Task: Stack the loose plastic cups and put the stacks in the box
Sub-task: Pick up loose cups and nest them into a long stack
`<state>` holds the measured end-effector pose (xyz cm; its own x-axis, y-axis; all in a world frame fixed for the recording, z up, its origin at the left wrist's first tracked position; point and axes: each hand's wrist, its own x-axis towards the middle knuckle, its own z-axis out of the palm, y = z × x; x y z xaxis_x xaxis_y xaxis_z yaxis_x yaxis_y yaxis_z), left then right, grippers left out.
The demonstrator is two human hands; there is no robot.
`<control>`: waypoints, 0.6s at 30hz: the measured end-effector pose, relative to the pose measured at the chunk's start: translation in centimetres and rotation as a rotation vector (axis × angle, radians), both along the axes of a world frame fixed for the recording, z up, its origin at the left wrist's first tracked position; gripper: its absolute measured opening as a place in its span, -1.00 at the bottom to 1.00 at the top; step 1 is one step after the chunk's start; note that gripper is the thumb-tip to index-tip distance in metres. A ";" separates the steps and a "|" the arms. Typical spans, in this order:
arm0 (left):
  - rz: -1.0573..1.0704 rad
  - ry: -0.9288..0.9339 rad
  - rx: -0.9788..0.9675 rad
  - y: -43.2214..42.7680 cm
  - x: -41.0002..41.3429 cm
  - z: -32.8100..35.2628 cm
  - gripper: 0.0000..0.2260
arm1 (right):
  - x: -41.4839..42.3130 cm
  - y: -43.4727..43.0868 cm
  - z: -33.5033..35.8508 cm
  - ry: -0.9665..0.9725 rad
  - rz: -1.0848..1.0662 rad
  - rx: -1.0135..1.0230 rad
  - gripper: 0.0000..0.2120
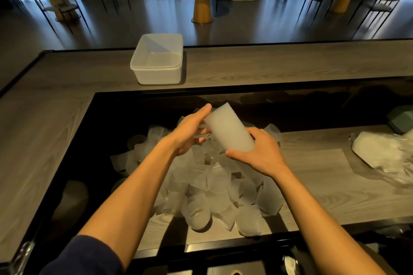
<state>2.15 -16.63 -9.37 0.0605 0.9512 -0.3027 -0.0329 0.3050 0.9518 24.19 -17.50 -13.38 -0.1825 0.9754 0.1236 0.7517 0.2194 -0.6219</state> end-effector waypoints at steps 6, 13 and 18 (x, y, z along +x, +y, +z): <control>0.389 0.590 0.120 2.8 -4.1 -3.4 -0.45 | 0.6 0.9 -0.7 -0.006 -0.057 -0.068 -0.10; 0.020 1.042 0.030 4.1 -6.8 -7.2 -0.12 | 0.4 1.8 -1.0 -0.016 -0.056 -0.088 -0.06; -0.218 1.271 0.104 5.5 -6.7 -6.7 -0.13 | 0.6 2.3 -1.2 -0.049 -0.067 -0.113 -0.11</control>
<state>-4.54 -11.16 -16.02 -0.0575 0.9805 -0.1879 0.9477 0.1128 0.2986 24.75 -15.23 -14.57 -0.1193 0.9928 0.0046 0.7927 0.0980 -0.6017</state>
